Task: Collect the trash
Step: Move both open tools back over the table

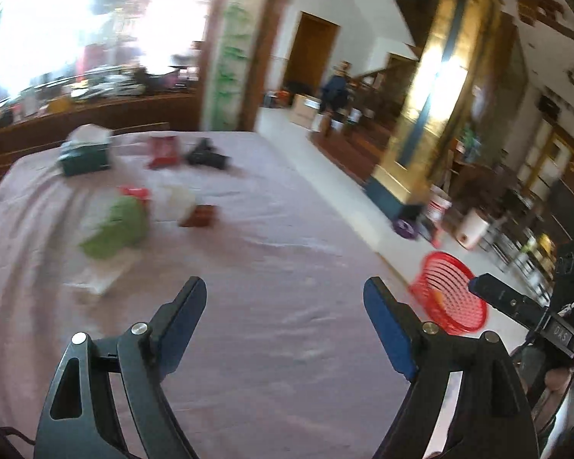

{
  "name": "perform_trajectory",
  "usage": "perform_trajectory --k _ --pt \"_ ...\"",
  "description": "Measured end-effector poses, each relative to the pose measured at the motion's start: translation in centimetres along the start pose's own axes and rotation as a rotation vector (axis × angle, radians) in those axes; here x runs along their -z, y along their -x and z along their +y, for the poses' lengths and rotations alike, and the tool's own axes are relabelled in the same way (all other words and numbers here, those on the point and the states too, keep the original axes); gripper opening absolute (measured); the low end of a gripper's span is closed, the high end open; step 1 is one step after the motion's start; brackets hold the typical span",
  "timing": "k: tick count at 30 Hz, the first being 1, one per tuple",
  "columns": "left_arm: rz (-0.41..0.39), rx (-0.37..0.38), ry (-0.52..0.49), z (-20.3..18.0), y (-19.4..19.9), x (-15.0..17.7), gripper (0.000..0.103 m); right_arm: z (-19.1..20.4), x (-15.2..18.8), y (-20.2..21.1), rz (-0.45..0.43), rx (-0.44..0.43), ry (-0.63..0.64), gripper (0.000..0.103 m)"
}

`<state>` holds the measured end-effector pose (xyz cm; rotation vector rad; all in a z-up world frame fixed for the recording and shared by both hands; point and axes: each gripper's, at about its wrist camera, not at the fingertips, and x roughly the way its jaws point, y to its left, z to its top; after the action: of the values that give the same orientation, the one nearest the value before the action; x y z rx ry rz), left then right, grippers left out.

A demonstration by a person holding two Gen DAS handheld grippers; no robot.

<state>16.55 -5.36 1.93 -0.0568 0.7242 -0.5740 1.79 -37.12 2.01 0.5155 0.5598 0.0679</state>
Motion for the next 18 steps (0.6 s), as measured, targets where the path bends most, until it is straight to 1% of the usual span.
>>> perform_trajectory --k 6,8,11,15,18 --pt "-0.032 -0.092 0.064 6.8 2.3 -0.5 0.083 4.1 -0.6 -4.8 0.069 -0.082 0.044 0.084" --pt "-0.033 -0.106 0.079 8.1 2.4 -0.7 0.083 5.2 -0.9 -6.2 0.085 -0.091 0.061 0.084" --pt "-0.035 -0.115 0.096 9.7 2.2 -1.0 0.083 6.3 -1.6 -8.3 0.107 -0.106 0.070 0.084" --pt "-0.010 -0.103 0.115 11.6 1.1 -1.6 0.083 7.5 -2.3 -11.4 0.146 -0.127 0.071 0.084" --pt "0.009 -0.113 0.126 12.8 -0.1 -2.1 0.083 8.4 -3.0 -13.6 0.170 -0.131 0.077 0.084"
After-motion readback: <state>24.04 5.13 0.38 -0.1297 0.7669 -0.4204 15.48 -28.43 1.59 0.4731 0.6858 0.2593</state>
